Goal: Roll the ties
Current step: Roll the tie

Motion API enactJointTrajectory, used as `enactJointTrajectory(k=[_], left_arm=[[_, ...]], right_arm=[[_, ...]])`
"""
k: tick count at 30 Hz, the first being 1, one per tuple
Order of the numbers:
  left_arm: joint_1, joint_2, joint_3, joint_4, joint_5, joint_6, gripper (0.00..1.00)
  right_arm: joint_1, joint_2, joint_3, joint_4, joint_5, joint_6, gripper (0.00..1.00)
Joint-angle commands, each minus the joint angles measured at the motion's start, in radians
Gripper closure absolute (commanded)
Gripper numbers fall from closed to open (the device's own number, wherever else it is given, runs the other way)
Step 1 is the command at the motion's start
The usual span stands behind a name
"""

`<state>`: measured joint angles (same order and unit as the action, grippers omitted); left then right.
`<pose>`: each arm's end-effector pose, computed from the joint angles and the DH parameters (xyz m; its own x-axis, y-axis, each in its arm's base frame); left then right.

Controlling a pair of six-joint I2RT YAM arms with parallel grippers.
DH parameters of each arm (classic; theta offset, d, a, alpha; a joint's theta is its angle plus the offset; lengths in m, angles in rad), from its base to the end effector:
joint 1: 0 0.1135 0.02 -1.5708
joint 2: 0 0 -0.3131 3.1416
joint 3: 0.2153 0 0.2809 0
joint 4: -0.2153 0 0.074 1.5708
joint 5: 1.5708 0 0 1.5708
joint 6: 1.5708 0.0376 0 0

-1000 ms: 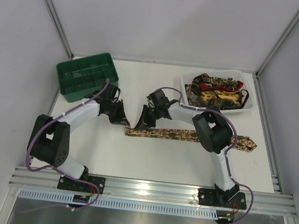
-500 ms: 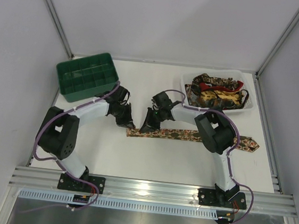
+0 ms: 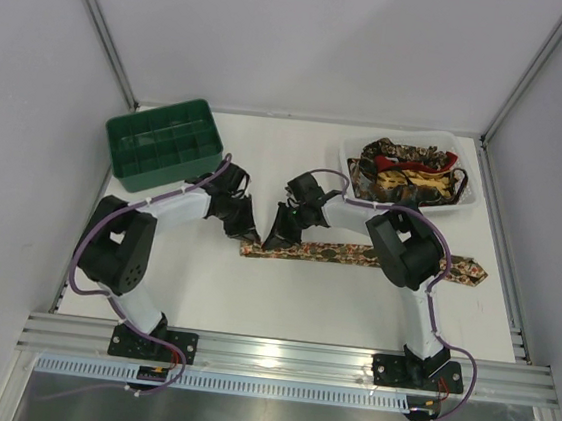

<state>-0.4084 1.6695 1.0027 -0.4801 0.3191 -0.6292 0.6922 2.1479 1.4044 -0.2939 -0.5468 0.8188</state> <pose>0.3154 -0.1493 0.2025 -0.9679 -0.1900 -0.1643 -0.0917 0.8761 -0.4733 0.3627 0.3261 0.1429 -0.9996 -0.0184 -0.0203 -0.0273 0.7353 0.6772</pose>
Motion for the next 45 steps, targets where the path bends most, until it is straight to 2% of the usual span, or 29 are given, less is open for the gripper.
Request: enactJointTrajectory(k=[1,13,18,19,20,27,40,44,45], left_arm=[[-0.013,0.019,0.027,0.043,0.028,-0.024,0.92],[-0.013,0.004,-0.047,0.132,0.037,-0.035,0.63],[-0.015,-0.007,-0.099,0.188,0.044,-0.046,0.6],[-0.015,-0.014,-0.107,0.214,0.043,-0.053,0.53],[-0.015,-0.031,-0.127,0.233,0.049,-0.059,0.51],[-0.017,-0.132,-0.167,0.299,0.049,-0.055,0.46],[-0.01,-0.298,-0.168,0.233,0.006,-0.027,0.39],[0.032,-0.361,-0.148,0.114,-0.067,0.005,0.42],[0.046,-0.375,-0.147,0.091,-0.074,0.009,0.54]], right_arm=[[-0.005,-0.036,-0.021,-0.033,0.042,-0.006,1.0],[-0.033,-0.131,-0.038,-0.04,0.07,0.013,1.0],[-0.052,-0.178,-0.076,-0.021,0.051,0.008,1.0],[-0.054,-0.181,-0.077,-0.018,0.044,0.005,1.0],[-0.056,-0.18,-0.074,-0.019,0.029,-0.004,1.0],[-0.056,-0.181,-0.067,-0.014,0.016,-0.013,1.0],[-0.039,-0.16,-0.018,-0.033,-0.01,-0.036,1.0],[-0.028,-0.164,0.002,-0.033,-0.022,-0.033,1.0],[-0.023,-0.171,0.005,-0.03,-0.027,-0.035,1.0]])
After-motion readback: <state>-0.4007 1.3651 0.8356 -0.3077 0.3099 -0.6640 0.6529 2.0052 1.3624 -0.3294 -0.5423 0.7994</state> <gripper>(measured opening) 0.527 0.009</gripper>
